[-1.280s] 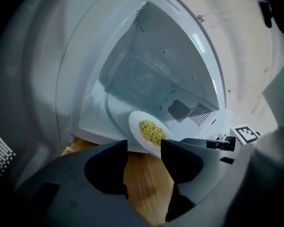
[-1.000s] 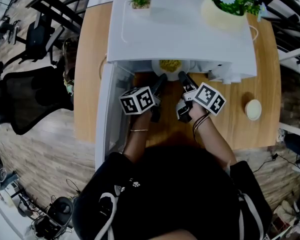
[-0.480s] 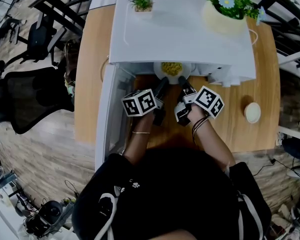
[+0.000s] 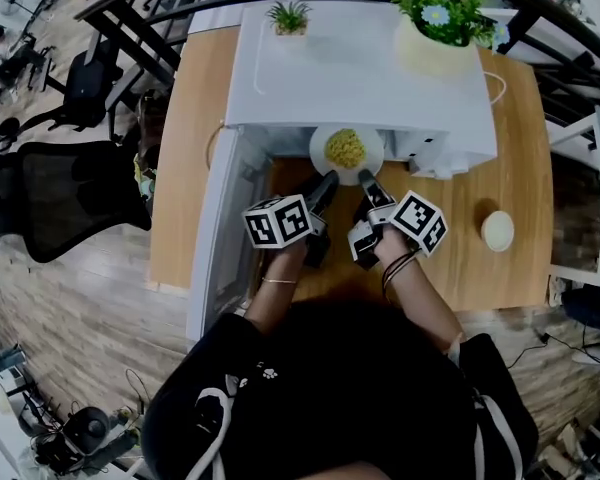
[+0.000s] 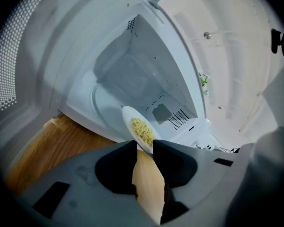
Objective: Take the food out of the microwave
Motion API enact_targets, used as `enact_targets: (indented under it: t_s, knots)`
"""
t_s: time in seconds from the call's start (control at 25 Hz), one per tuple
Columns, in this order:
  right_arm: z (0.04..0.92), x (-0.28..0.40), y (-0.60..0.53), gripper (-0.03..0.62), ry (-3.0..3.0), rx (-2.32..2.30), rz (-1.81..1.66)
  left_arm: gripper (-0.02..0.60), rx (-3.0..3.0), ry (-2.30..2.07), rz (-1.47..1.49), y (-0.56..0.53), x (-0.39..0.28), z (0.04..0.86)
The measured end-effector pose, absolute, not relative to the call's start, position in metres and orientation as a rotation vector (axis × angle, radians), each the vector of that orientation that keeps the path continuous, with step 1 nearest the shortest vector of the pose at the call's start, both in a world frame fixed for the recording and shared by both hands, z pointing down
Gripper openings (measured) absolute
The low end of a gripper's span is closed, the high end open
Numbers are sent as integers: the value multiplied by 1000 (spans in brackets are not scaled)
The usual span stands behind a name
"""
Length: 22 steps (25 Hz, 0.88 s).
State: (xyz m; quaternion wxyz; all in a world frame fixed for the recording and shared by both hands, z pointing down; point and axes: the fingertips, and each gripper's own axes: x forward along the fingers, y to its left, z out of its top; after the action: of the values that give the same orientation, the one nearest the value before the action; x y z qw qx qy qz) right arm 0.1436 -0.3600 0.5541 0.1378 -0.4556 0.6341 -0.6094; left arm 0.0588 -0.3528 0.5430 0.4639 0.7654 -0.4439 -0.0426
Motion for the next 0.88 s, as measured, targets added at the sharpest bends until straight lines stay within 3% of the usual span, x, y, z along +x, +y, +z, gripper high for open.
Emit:
enact_targets:
  t_s: [0.88]
  knots:
    - [481, 160, -294, 54, 1953, -1204, -1606, 107, 2058, -1096, -162, -283, 77, 469]
